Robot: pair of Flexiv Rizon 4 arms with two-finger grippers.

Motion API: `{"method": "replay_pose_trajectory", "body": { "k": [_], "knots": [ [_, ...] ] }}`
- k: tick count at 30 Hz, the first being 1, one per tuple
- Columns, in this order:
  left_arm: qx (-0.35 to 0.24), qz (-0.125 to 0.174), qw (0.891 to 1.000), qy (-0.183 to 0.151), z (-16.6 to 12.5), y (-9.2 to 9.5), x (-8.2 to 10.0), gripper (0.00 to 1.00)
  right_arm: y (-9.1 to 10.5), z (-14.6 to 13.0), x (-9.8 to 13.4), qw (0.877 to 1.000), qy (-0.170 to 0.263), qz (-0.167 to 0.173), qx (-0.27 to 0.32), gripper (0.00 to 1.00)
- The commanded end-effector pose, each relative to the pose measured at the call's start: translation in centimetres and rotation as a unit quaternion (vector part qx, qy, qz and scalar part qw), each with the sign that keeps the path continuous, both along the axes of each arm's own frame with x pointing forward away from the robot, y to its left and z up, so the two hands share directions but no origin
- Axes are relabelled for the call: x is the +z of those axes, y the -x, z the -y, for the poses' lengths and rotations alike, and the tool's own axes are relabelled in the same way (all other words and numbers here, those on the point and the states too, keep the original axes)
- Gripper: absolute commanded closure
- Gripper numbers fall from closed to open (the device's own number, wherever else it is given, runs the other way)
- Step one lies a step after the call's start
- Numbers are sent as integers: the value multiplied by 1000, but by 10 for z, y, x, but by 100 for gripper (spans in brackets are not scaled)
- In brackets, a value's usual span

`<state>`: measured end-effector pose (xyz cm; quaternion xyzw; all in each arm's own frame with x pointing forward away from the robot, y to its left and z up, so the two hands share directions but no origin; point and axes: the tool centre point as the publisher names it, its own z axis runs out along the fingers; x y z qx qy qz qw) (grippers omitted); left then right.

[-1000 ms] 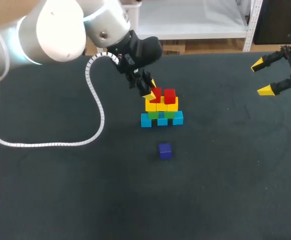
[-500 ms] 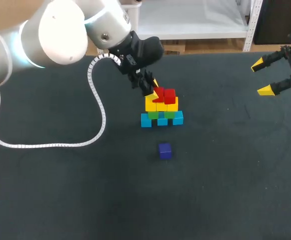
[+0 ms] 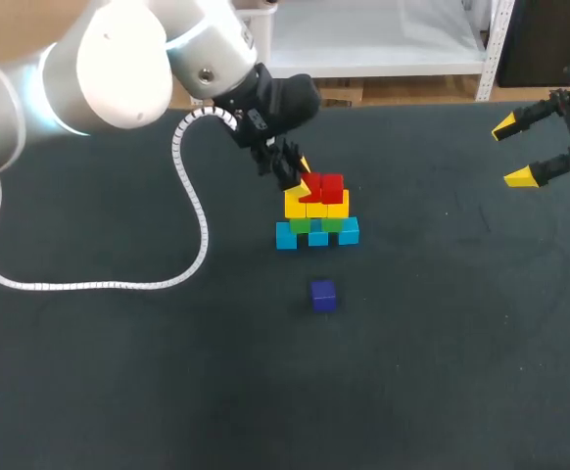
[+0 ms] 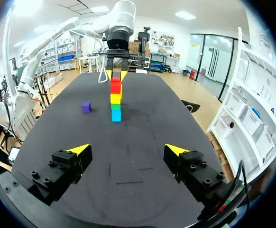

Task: Place the blue cubes, place green cubes on the blue cubes, place the yellow cubes on the green cubes, then place the red cubes on the yellow cubes, and place purple cube on the red cubes.

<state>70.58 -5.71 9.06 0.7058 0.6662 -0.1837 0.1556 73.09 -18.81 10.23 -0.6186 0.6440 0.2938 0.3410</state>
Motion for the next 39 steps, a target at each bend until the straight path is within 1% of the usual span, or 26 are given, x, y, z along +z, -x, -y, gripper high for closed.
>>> {"method": "replay_pose_trajectory", "body": {
  "k": [1,3,4,5,10,13,15,17,21,23,24,25,26,28,33,36,39],
  "knots": [
    [0,-1,1000,0,1,-2,-1,100,0,0,0,1000,0,0,0,0],
    [0,-1,1000,1,1,-3,-2,91,0,0,0,1000,0,0,0,0],
    [0,-1,1000,1,1,-3,-2,89,0,0,0,1000,0,0,0,0],
    [0,-1,1000,1,1,-3,-2,83,0,0,0,1000,0,0,0,0],
    [1,-3,1000,2,1,-4,-3,79,0,0,0,1000,0,0,0,0],
    [0,-3,1000,3,2,-5,-3,80,0,0,0,1000,0,0,0,0],
    [0,-3,1000,3,2,-5,-3,78,0,0,0,1000,0,0,0,0],
    [-2,-2,1000,4,2,-5,-3,68,0,0,0,1000,0,0,0,0],
    [-2,-3,1000,4,2,-6,-3,64,0,0,0,1000,0,0,0,0],
    [-2,-3,1000,3,2,-6,-3,60,0,0,0,1000,0,0,0,0],
    [-3,-3,1000,3,2,-6,-3,51,0,0,0,1000,0,0,0,0],
    [-3,-3,1000,3,1,-6,-3,31,0,0,0,1000,0,0,0,0],
    [-3,-3,1000,3,1,-6,-3,19,0,0,0,1000,0,0,0,0],
    [-3,-4,1000,3,1,-6,-3,0,0,0,0,1000,0,0,0,0],
    [0,-5,1000,5,-1,-5,-3,0,0,0,0,1000,0,0,0,0],
    [5,-5,1000,5,-5,-3,1,0,0,0,0,1000,0,0,0,0],
    [5,10,1000,16,-13,-1,10,0,0,0,0,1000,0,0,0,0]
  ]
}}
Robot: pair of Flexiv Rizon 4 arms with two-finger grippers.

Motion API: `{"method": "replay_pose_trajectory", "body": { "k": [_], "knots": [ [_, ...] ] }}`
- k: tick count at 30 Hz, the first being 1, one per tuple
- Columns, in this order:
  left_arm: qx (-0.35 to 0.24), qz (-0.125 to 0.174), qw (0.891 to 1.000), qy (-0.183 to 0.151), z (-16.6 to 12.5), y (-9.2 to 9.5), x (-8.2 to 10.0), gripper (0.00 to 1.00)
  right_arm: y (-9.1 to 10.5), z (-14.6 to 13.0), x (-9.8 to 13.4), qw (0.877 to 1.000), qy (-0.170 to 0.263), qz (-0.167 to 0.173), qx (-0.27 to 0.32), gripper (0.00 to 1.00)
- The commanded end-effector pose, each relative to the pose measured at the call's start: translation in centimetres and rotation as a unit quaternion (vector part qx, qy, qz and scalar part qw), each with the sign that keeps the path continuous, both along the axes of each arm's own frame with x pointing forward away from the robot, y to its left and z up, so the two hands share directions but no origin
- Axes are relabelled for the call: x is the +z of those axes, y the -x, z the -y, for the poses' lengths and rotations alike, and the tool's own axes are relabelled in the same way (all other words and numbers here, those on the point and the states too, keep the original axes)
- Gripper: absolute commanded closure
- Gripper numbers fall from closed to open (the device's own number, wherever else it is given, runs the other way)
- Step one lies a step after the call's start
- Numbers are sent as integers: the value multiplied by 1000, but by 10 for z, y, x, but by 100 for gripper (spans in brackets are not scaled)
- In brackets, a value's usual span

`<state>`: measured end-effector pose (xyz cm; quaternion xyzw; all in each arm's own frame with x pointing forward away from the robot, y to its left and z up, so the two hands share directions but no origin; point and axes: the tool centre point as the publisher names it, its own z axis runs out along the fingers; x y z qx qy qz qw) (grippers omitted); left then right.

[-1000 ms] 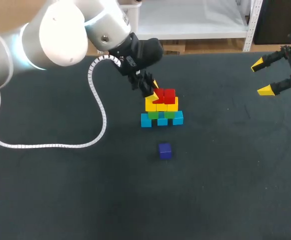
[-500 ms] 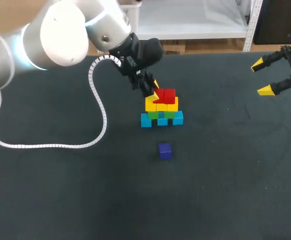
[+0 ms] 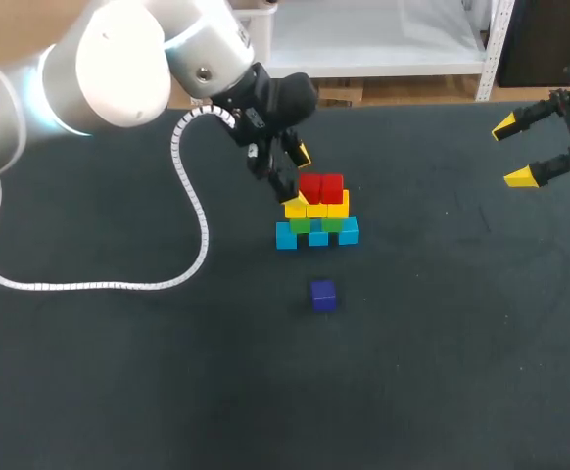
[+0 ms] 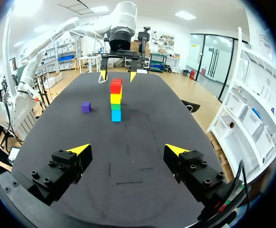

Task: Place the blue cubes, place green cubes on the blue cubes, place the yellow cubes on the green cubes, then place the red cubes on the yellow cubes, and place purple cube on the red cubes.

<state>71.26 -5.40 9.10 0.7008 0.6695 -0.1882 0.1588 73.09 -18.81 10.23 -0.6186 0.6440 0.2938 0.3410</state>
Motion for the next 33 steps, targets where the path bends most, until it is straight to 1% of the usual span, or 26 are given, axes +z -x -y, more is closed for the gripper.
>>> {"method": "replay_pose_trajectory", "body": {
  "k": [1,3,7,10,15,18,21,23,24,25,30,31,32,33],
  "knots": [
    [-2,20,1000,14,-13,6,12,0,0,0,0,1000,0,0,0,0],
    [-7,31,999,21,-22,8,21,0,0,0,0,1000,0,0,0,0],
    [1,48,999,15,-46,15,38,0,0,0,0,1000,0,0,0,0],
    [5,56,998,10,-61,25,51,0,0,0,0,1000,0,0,0,0],
    [17,57,998,11,-81,54,64,0,0,0,0,1000,0,0,0,0],
    [20,56,998,18,-91,75,66,0,0,0,0,1000,0,0,0,0],
    [22,56,998,30,-95,99,65,0,0,0,0,1000,0,0,0,0],
    [8,54,998,29,-90,112,62,0,0,0,0,1000,0,0,0,0],
    [10,57,998,39,-87,118,60,0,0,0,0,1000,0,0,0,0],
    [8,57,998,40,-83,123,57,0,0,0,0,1000,0,0,0,0],
    [32,63,996,56,-50,148,39,0,0,0,0,1000,0,0,0,0],
    [35,55,996,56,-42,152,32,0,0,0,0,1000,0,0,0,0],
    [49,52,995,67,-34,156,26,0,0,0,0,1000,0,0,0,0],
    [54,57,995,69,-27,159,23,0,0,0,0,1000,0,0,0,0]
  ]
}}
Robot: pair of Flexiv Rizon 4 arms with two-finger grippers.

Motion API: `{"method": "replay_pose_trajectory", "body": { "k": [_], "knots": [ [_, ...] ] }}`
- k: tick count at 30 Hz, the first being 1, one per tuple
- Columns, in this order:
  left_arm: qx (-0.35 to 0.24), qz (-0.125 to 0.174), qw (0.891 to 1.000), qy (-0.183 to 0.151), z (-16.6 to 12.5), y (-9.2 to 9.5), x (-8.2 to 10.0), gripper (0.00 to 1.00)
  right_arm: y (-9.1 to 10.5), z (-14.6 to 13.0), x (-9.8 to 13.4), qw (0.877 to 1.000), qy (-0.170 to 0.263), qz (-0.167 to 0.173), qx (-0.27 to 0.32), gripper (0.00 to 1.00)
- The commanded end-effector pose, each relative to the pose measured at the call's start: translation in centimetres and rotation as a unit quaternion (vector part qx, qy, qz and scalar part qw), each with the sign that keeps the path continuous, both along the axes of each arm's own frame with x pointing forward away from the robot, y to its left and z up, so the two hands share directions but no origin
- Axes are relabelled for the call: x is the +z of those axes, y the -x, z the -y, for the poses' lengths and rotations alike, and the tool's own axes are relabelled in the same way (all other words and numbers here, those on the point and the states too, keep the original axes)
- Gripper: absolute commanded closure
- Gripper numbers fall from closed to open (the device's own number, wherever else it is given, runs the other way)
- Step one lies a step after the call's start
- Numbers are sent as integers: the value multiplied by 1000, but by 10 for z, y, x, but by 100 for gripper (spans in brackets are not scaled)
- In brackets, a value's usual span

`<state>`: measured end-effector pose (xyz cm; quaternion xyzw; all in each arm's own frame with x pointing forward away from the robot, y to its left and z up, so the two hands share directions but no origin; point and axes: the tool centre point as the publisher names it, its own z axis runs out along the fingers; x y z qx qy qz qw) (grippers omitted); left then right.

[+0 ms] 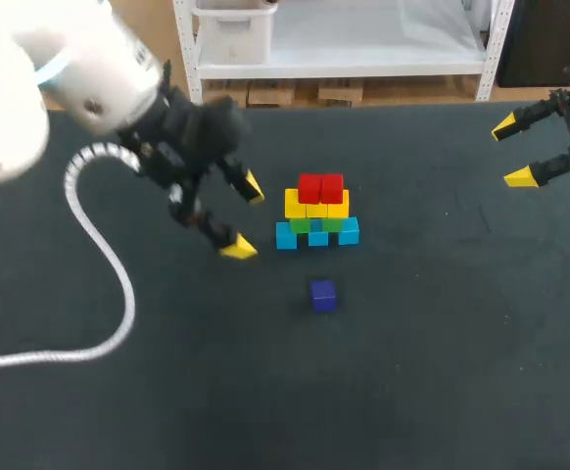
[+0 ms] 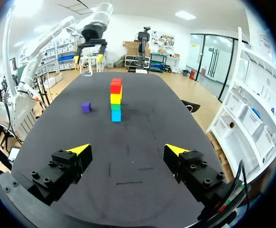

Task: Place the blue cubes, place green cubes on the blue cubes, place the yellow cubes on the green cubes, then place the red cubes on the yellow cubes, and place purple cube on the red cubes.

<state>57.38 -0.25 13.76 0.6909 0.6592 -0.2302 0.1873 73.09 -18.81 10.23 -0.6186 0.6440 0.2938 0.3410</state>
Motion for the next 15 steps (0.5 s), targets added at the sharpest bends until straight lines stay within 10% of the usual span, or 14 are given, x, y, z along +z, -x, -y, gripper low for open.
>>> {"method": "replay_pose_trajectory", "body": {
  "k": [1,15],
  "knots": [
    [55,60,997,8,32,23,-29,0,0,0,0,1000,-1,0,0,0],
    [97,64,993,-1,69,8,-95,0,0,0,0,1000,-1,0,0,0]
  ]
}}
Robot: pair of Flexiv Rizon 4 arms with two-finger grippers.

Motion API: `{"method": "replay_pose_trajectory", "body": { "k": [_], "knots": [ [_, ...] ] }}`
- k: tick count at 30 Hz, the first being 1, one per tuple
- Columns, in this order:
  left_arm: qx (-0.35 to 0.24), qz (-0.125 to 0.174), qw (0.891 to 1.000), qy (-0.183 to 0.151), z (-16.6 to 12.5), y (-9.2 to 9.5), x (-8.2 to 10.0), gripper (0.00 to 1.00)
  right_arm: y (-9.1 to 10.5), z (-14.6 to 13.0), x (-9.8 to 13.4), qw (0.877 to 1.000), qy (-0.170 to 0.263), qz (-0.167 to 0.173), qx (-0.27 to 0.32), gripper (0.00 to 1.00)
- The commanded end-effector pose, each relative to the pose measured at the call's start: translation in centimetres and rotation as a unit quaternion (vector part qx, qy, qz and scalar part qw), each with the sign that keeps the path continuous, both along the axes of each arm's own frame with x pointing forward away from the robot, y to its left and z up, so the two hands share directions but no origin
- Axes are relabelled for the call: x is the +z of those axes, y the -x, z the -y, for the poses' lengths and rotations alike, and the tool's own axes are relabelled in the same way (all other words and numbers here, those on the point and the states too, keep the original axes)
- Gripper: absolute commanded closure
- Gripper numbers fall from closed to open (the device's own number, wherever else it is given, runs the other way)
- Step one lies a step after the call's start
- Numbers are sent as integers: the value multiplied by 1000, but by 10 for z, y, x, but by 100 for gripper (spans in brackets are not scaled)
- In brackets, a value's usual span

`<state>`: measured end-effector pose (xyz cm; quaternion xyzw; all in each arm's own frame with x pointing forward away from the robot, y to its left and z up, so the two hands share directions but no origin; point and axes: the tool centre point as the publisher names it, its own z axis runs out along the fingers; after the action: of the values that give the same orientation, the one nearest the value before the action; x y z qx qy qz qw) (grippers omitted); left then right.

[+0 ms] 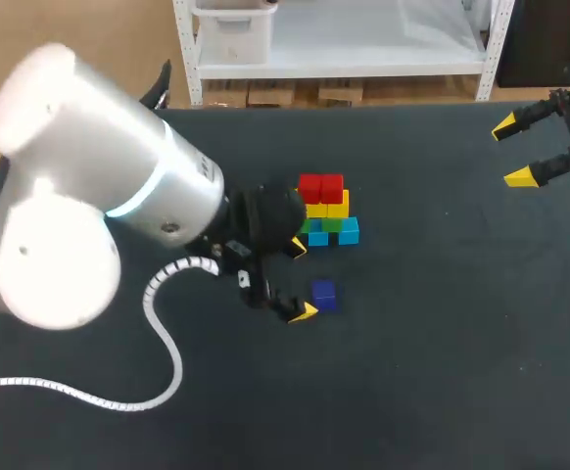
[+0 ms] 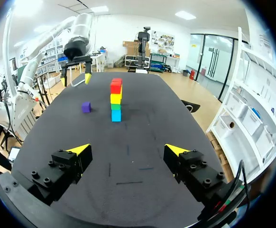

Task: Place the blue cubes, place green cubes on the blue cubes, place the yellow cubes on the green cubes, then place the red cubes on the yellow cubes, and place purple cube on the red cubes.

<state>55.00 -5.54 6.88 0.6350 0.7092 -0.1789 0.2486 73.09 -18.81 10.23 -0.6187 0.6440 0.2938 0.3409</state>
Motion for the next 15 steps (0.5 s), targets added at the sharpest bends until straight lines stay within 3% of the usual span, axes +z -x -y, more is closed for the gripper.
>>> {"method": "replay_pose_trajectory", "body": {
  "k": [1,7,15],
  "knots": [
    [2,9,1000,-11,15,-20,-30,0,0,0,0,1000,-1,0,0,0],
    [-12,14,1000,-20,15,-34,-40,0,0,0,0,1000,-1,0,0,0],
    [-18,-2,1000,-11,20,-32,-54,0,0,0,0,1000,-1,0,0,0]
  ]
}}
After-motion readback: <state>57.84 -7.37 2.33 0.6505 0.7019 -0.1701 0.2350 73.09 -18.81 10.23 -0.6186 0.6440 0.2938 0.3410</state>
